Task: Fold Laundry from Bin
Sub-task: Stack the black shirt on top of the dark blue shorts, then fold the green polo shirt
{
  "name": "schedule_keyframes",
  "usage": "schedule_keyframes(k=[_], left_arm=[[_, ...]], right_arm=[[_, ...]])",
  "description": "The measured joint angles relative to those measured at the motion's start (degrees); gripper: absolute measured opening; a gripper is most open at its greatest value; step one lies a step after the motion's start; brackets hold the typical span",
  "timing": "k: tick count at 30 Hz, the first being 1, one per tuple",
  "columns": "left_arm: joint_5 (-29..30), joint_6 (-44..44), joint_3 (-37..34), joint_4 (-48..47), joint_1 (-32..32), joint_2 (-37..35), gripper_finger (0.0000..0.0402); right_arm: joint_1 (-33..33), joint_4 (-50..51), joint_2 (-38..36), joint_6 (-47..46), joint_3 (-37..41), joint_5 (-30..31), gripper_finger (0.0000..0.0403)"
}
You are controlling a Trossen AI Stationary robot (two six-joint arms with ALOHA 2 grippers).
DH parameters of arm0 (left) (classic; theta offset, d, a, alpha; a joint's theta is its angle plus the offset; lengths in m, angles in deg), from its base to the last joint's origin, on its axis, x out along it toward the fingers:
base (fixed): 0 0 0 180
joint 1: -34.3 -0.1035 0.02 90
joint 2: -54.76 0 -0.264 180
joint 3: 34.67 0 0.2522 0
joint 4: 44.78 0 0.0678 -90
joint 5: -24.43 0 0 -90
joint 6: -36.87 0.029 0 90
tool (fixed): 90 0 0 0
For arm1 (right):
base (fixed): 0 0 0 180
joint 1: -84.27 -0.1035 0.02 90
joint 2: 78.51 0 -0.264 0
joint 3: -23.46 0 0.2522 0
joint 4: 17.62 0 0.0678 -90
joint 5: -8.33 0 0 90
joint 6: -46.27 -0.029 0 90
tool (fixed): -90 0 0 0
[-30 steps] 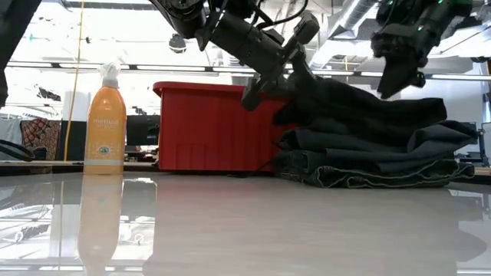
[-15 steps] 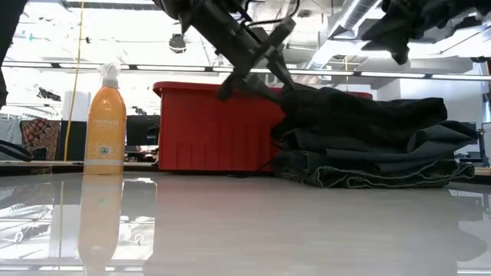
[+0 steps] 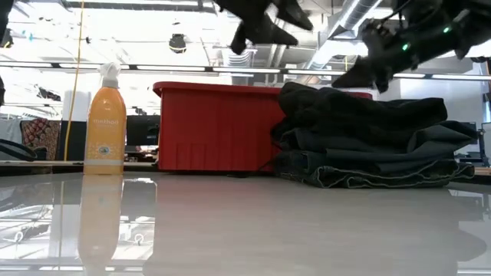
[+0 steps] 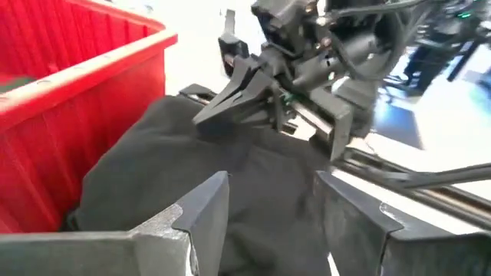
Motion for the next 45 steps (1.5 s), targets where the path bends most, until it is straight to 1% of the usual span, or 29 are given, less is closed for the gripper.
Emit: schedule_keyframes(k=[3,5,7,8,11,13,15,19,23,28,31,33,34,36,38,40,43,45], left_arm=[[2.0,2.2,0.0,4.9,-1.2,4.7,0.0181],[0.4,1.3,-0.1,7.9,-2.9,7.8,0.0181],[-1.1,1.0,-0.1,10.3,-4.5,10.3,0.0181],[-0.9,1.0,-0.1,9.9,-5.2,10.9,0.0181],[3.0,1.0,-0.1,7.8,-7.2,11.9,0.0181],[4.1,0.9,-0.1,4.9,-8.7,11.9,0.0181],[3.5,0.8,-0.1,1.6,-10.2,11.9,0.0181],[2.6,1.5,-0.1,-4.3,-12.1,12.0,0.0181],[1.7,4.5,-0.1,-7.3,-12.2,11.6,0.0181],[1.4,9.2,-0.1,-7.3,-9.6,8.6,0.0181],[3.2,11.4,-0.1,-7.1,-7.8,5.7,0.0181],[4.0,12.2,-0.1,-7.2,-6.8,4.0,0.0181],[3.6,12.9,-0.1,-7.0,-6.2,3.5,0.0181],[-0.3,14.2,-0.1,-6.2,-5.2,2.9,0.0181],[-6.1,14.4,-0.1,-5.3,-4.0,3.0,0.0181],[-9.6,14.1,0.0,-2.3,-2.8,4.5,0.0181],[-9.1,13.9,0.0,1.0,-1.4,7.8,0.0181],[-8.3,14.0,0.0,2.6,-1.2,9.9,0.0181]], right_arm=[[1.8,-0.9,3.2,0.2,0.5,1.8,0.0013],[3.7,-0.7,5.4,-1.3,1.0,3.5,0.0016],[5.8,-0.3,7.7,-3.8,1.9,5.6,0.0029],[6.8,-0.1,8.8,-5.1,2.1,6.5,0.0035],[9.3,-1.4,11.7,-7.6,2.1,9.0,0.0042],[10.5,-3.0,13.4,-7.9,2.1,8.9,0.0038],[10.9,-5.1,14.1,-8.4,2.1,7.8,0.003],[10.0,-3.9,12.4,-8.7,0.1,6.7,0.002],[8.3,-0.4,7.5,-8.6,-2.6,6.2,0.0031],[2.7,6.2,0.0,-8.8,-3.3,3.4,0.0039],[-3.2,11.7,-4.0,-9.9,-3.3,1.2,0.0033],[-8.3,12.9,-5.7,-10.8,-2.5,1.2,0.0028],[-10.9,13.7,-6.3,-11.2,-1.9,1.2,0.0026],[-16.0,14.4,-6.7,-11.4,-0.9,1.6,0.0024],[-20.7,14.2,-6.8,-12.0,0.7,4.0,0.0025],[-24.8,14.5,-6.4,-13.5,2.5,8.4,0.0028],[-29.5,14.5,-5.6,-16.3,4.9,15.0,0.0034],[-31.3,14.3,-5.6,-17.5,6.2,17.5,0.0033]])
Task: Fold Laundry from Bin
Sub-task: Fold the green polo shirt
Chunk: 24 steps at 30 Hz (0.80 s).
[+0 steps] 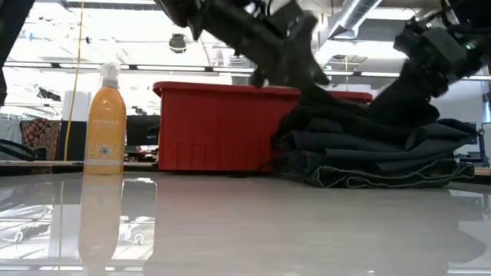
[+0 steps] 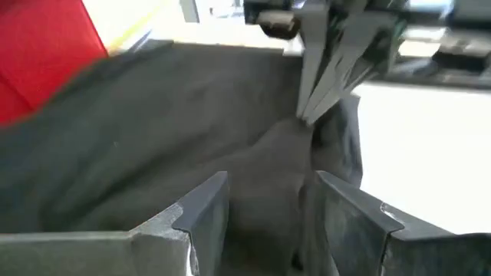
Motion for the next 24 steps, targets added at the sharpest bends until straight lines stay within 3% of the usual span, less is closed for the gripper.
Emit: schedule_keyframes(k=[5,8,11,16,20,24], left_arm=[[1.0,0.0,-0.1,-2.6,-0.7,1.2,0.018],[0.7,1.4,-0.1,-6.4,-1.4,-1.6,0.018],[1.0,6.7,-0.1,-9.2,-1.5,-7.3,0.018],[7.5,17.3,0.0,-11.6,-3.1,-17.0,0.018],[8.2,23.4,0.0,-11.6,-10.2,-23.9,0.018],[0.8,16.1,0.0,-12.5,-24.8,-27.5,0.018]], right_arm=[[-1.0,-0.7,0.1,0.2,0.4,0.6,0.0026],[-0.5,-1.2,-0.7,4.8,-1.9,0.5,0.0027],[0.7,-2.9,-1.2,12.6,-6.1,0.6,0.0032],[5.7,-9.3,-1.4,29.6,-12.5,0.5,0.0033],[13.1,-13.4,-0.4,39.5,-16.4,-1.0,0.0027],[25.1,-14.8,2.5,40.6,-20.4,-10.2,0.0025]])
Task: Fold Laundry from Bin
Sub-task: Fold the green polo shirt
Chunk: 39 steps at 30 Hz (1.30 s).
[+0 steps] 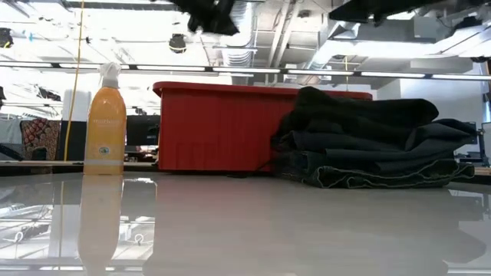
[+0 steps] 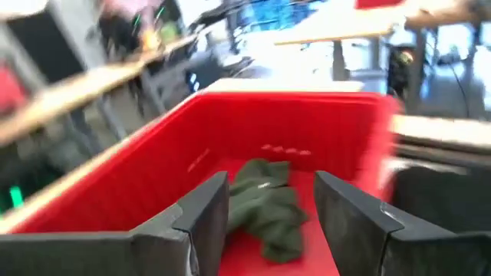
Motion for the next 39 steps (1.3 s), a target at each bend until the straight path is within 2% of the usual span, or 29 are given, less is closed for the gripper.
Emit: schedule_keyframes(k=[4,7,11,13,16,19,21,26,31,34,36,39], left_arm=[[-15.7,-12.5,0.0,-0.8,-15.7,0.7,0.018],[-24.1,-17.8,0.0,-0.4,-23.2,3.3,0.018],[-34.5,-20.9,5.2,-1.3,-29.6,10.5,0.018],[-39.0,-20.5,11.3,-4.2,-31.5,15.5,0.018],[-42.6,-18.6,22.5,-12.2,-33.0,23.1,0.018],[-45.7,-17.7,32.6,-21.6,-33.6,28.8,0.018],[-48.2,-15.0,36.9,-27.0,-33.7,30.6,0.018],[-49.2,-11.1,38.7,-32.5,-32.3,30.9,0.018],[-50.6,-11.1,38.7,-37.6,-30.6,30.9,0.018],[-50.6,-10.6,38.7,-41.7,-29.1,30.9,0.018],[-50.1,-10.7,38.6,-44.0,-28.0,30.1,0.018],[-46.1,-12.7,38.6,-45.5,-25.7,27.7,0.018]], right_arm=[[14.3,0.2,6.1,-10.1,-4.6,-16.4,0.0025],[23.4,0.0,12.8,-20.4,-9.2,-28.2,0.0025],[29.8,0.4,23.5,-30.9,-16.9,-34.5,0.0026],[31.1,1.6,28.3,-33.8,-20.9,-34.7,0.0027],[32.3,2.3,35.0,-34.7,-27.8,-33.9,0.003],[33.4,6.1,42.3,-34.9,-35.0,-28.4,0.0037],[34.5,11.1,47.7,-33.3,-40.4,-26.8,0.0047],[37.2,26.8,60.8,-29.2,-57.1,-26.9,0.0098],[39.0,43.2,73.5,-24.4,-73.6,-28.8,0.0193],[38.9,51.2,79.0,-15.5,-82.3,-30.1,0.0261],[38.2,55.6,82.6,-9.7,-86.8,-28.7,0.03],[37.9,60.4,88.2,-3.4,-91.5,-27.0,0.0342]])
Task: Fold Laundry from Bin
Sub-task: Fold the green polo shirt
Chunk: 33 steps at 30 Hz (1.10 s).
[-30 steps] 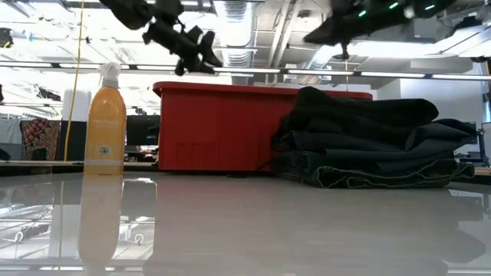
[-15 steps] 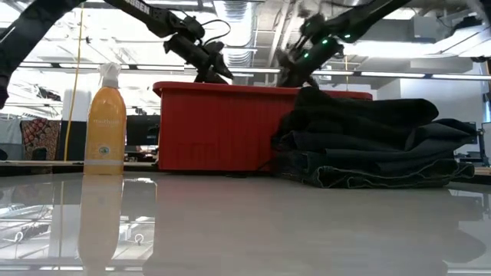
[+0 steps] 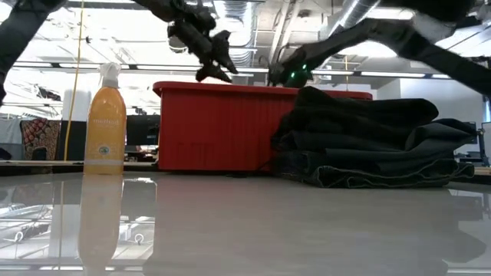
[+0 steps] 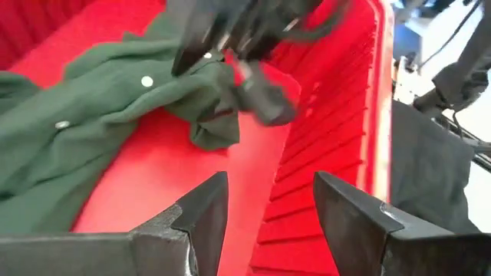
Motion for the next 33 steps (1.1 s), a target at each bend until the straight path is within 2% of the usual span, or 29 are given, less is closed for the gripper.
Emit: schedule_keyframes(k=[3,6,8,11,13,15,16,21,25,29,33], left_arm=[[6.1,-2.1,0.0,-1.0,3.0,-2.7,0.018],[14.6,-5.1,0.0,-2.1,7.1,-4.8,0.018],[20.1,-7.5,0.0,-3.7,10.2,-6.2,0.018],[27.3,-11.1,0.0,-5.8,15.4,-8.8,0.018],[32.1,-13.7,0.0,-7.4,19.0,-10.8,0.018],[38.4,-16.7,0.0,-9.8,23.0,-13.1,0.018],[42.1,-18.3,0.0,-11.4,25.0,-14.4,0.018],[64.3,-27.5,-0.2,-22.4,35.9,-21.6,0.018],[77.6,-35.7,-4.5,-28.3,44.3,-27.7,0.018],[84.1,-38.4,-13.2,-28.4,50.0,-34.7,0.018],[84.5,-38.3,-25.3,-24.0,53.0,-41.8,0.018]], right_arm=[[0.3,2.0,4.0,3.2,-3.3,1.2,0.0363],[0.7,1.4,7.3,1.8,-4.6,15.5,0.0361],[0.8,1.1,8.9,2.7,-4.5,20.8,0.0339],[1.4,-0.7,9.1,2.0,-4.4,17.5,0.0264],[1.4,-1.8,8.2,2.5,-4.7,16.3,0.0179],[1.4,-1.9,7.8,3.3,-4.7,13.9,0.007],[1.5,-2.1,7.6,3.4,-4.6,11.7,0.0038],[1.0,-6.6,4.3,1.4,-4.5,6.4,0.0023],[-0.9,-13.0,-5.4,2.9,-4.5,1.9,0.0018],[-3.6,-20.4,-18.2,1.7,-4.8,-1.9,0.0018],[-7.7,-24.8,-27.6,-4.5,-4.6,-7.6,0.0018]])
